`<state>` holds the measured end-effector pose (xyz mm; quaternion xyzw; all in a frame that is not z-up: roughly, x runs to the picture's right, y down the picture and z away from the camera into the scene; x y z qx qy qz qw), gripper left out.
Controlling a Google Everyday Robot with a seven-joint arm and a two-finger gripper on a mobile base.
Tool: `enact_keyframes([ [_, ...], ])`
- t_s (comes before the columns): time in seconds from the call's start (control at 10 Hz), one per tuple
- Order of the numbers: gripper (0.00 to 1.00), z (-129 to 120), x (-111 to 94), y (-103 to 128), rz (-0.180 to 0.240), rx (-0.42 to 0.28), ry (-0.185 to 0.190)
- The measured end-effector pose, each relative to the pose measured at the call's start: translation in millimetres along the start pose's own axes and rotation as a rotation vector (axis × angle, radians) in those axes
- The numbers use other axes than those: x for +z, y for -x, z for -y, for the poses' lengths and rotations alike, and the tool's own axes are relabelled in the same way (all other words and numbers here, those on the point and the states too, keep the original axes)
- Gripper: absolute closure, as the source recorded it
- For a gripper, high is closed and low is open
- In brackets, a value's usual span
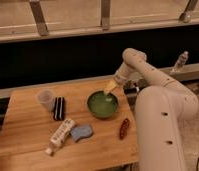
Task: Drag the ceramic bowl in a circle
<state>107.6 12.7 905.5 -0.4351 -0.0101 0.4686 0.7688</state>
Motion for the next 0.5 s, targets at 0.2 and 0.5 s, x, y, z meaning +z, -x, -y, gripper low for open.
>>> enact_keyframes([
  [0.2,0.2,20.8,-17.0,-20.4,0.055,0.031,0.016],
  [0.5,0.2,54.5,-46.6,-76.4,0.114,0.076,0.037],
])
